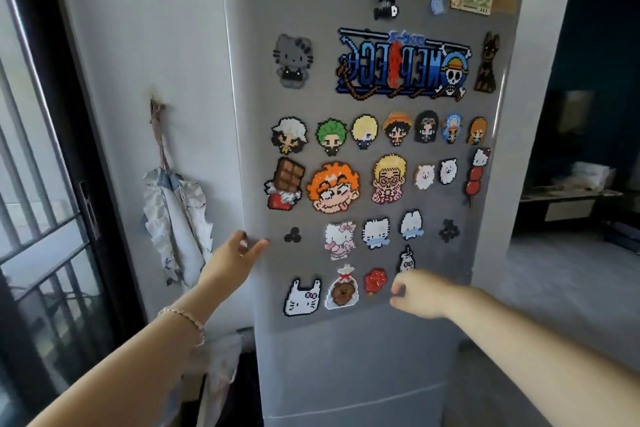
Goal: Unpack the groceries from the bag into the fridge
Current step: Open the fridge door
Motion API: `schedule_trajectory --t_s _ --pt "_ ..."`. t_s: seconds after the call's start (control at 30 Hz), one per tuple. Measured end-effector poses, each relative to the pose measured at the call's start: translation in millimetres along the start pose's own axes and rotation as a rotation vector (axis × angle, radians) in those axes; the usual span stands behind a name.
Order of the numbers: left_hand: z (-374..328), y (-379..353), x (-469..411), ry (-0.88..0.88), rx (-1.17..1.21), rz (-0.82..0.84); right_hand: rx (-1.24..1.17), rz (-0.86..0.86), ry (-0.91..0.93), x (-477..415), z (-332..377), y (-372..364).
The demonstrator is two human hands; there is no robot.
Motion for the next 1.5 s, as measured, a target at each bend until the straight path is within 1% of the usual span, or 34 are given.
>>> schedule_trajectory --t_s 0.1,0.2,0.4,0.57,0.7,0.8,0.93,1.03,1.13,1.2,1.27,1.37,1.5 --pt "-22 3 54 -0.034 -0.107 0.001 0.022 -0.027 0.062 29 -11 -3" --pt "-51 -6 117 -0.061 -0.153 0.009 0.021 -0.030 0.114 67 -35 -15" --pt "-146 -52 244 -0.109 -0.144 0.023 -0.052 -0.029 0.101 153 -109 -31" --pt "-219 -98 309 -0.166 -0.093 0.093 -0.109 -0.063 0.091 219 -158 -18" --pt "-263 -131 339 -0.234 -0.092 0.142 -0.183 -0.164 0.050 270 -190 5" --pt "-284 -148 355 -0.317 -0.053 0.237 -0.261 -0.313 0.021 306 -199 38" --pt "-302 -145 366 -0.405 -0.126 0.339 -0.362 -0.475 0.025 337 -190 69" --pt "-309 -144 367 -0.415 -0.213 0.367 -0.387 -0.545 -0.059 342 -196 75" --pt "-309 -154 371 -0.407 -0.316 0.435 -0.408 -0.615 -0.229 340 -225 82" --pt "-311 -164 373 -0.416 -0.368 0.482 -0.427 -0.664 -0.290 337 -247 89" --pt "-319 -171 372 -0.430 -0.390 0.484 -0.484 -0.692 -0.314 335 -271 94" --pt "-342 -185 372 -0.454 -0.386 0.454 -0.494 -0.724 -0.321 334 -311 99" --pt "-377 -224 368 -0.445 -0.379 0.460 -0.556 -0.766 -0.301 323 -378 104"
Point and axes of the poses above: each hand's wrist, its own x-axis away from the middle knuckle, its own y-axis out of the back of the hand, z = x × y, the point moved 6 cm from there along -x, towards the middle knuckle, and after that the axes turned 1 degree about y, right-handed, at the moved point
